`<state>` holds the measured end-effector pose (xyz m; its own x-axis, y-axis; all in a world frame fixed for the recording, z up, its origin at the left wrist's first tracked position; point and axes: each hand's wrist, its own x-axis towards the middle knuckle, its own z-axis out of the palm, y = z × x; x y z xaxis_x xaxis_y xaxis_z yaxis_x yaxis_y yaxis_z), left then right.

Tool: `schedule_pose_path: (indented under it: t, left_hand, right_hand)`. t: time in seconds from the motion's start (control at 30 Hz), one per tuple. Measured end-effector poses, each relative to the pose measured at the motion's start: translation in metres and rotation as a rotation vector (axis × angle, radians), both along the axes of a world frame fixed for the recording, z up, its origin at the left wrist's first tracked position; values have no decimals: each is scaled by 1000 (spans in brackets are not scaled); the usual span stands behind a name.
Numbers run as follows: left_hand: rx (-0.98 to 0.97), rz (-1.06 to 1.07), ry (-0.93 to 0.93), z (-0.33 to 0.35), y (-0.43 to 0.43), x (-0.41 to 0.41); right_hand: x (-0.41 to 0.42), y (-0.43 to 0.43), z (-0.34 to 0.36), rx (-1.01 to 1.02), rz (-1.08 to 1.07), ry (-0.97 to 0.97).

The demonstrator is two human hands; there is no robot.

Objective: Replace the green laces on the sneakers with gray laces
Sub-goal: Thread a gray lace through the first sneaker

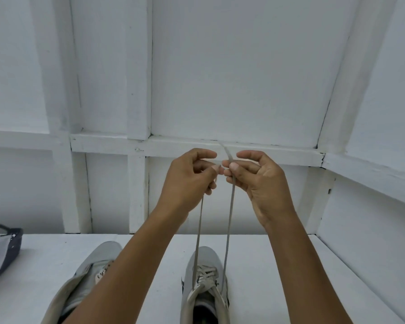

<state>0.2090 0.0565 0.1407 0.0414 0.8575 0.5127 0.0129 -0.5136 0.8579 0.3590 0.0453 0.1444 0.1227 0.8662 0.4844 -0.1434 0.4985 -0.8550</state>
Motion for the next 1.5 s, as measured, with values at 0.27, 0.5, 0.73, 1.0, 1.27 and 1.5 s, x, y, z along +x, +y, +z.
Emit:
schedule_pose_path:
  t: [0.27,0.5,0.73,1.0,1.27,1.5]
  left_hand:
    - [-6,-62,43,1,-1,2]
    - [72,-61,-107,-2,0,4]
    - [-29,-394,-161,-8,11,-15]
    - [383,4,370,-11,18,-21]
    - [767,136,481,-15,17,-15]
    - [632,49,395,-20,16,-14]
  right_hand:
    - [-1,-2,-2,67,-111,-172]
    - [-6,-6,-5,-8,-91,-93]
    - [6,-9,-17,-216,127,-241]
    - [7,-7,-16,-349,267,-12]
    - [3,-5,-14,-420,287,-57]
    - [1,-2,-17,-407,297,251]
